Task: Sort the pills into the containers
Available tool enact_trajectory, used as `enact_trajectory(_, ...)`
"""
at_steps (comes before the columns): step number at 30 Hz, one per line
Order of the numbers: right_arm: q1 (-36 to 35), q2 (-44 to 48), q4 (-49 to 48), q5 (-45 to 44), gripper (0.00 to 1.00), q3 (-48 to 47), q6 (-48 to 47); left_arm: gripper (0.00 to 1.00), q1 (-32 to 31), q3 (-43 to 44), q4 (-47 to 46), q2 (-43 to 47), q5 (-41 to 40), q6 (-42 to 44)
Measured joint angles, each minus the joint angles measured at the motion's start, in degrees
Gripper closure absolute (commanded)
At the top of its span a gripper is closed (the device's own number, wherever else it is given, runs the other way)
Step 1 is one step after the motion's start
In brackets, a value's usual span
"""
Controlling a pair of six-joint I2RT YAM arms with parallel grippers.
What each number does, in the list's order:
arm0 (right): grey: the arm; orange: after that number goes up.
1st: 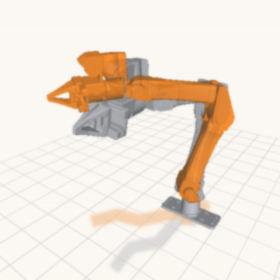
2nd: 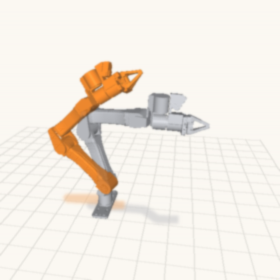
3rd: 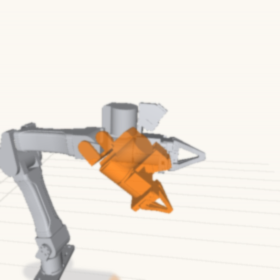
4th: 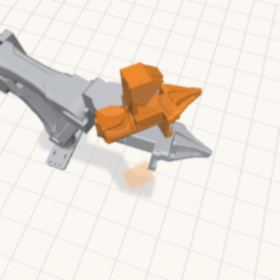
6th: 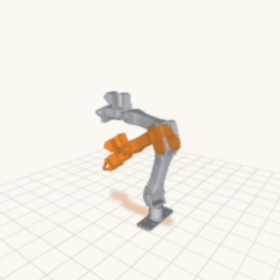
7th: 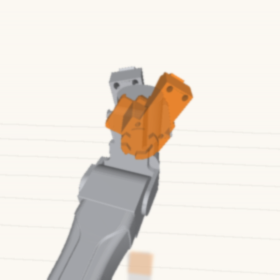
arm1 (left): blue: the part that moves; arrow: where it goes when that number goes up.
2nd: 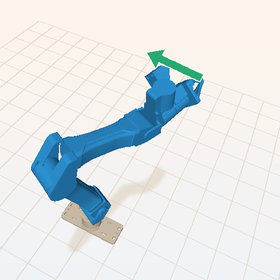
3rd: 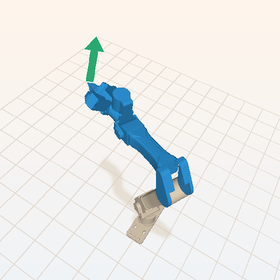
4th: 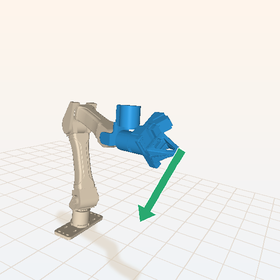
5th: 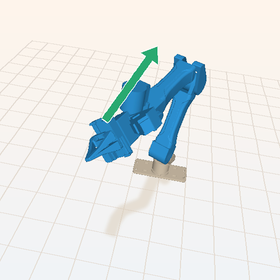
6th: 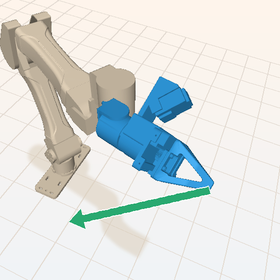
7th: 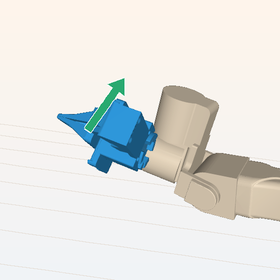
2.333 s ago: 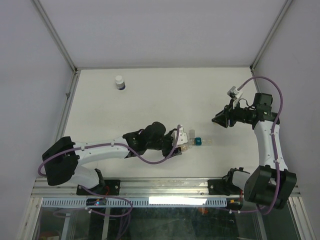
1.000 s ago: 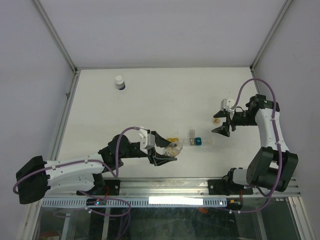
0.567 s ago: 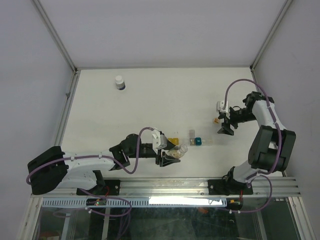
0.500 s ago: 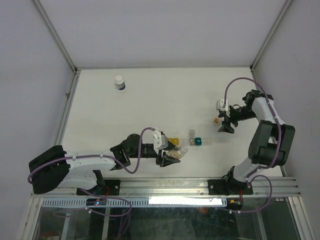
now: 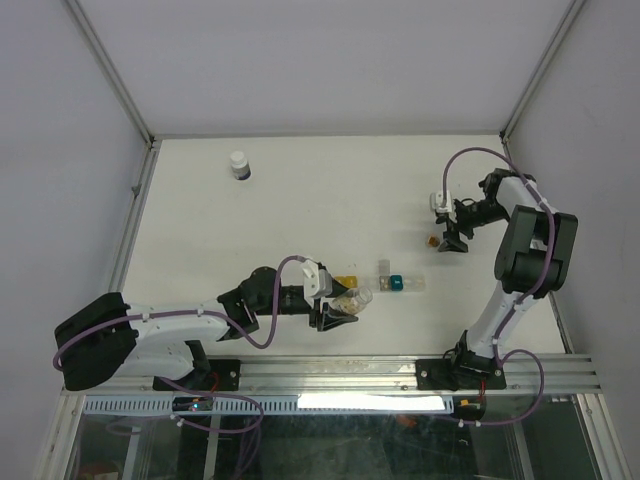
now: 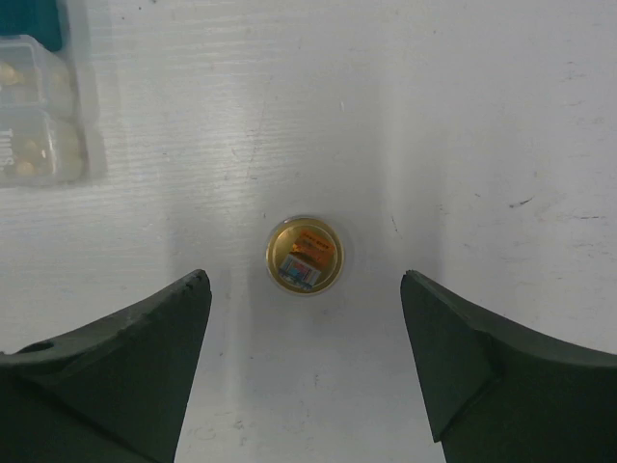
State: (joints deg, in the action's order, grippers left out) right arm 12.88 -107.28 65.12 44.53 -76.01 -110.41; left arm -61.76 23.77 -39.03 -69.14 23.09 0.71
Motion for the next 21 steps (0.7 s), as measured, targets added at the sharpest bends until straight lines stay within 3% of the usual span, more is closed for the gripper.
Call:
enact_trajectory(11, -2.8, -4.4, -3.2, -4.0, 0.20, -1.6, 2.8, 1.00, 0.7, -1.2, -0.1, -0.1, 0.0, 0.2)
enact_trajectory(21, -4.0, -4.8, -5.7, -6.8, 0.30, -1.0, 4.5, 1.00, 1.1, -1.3, -0.5, -0.1, 1.0, 0.2)
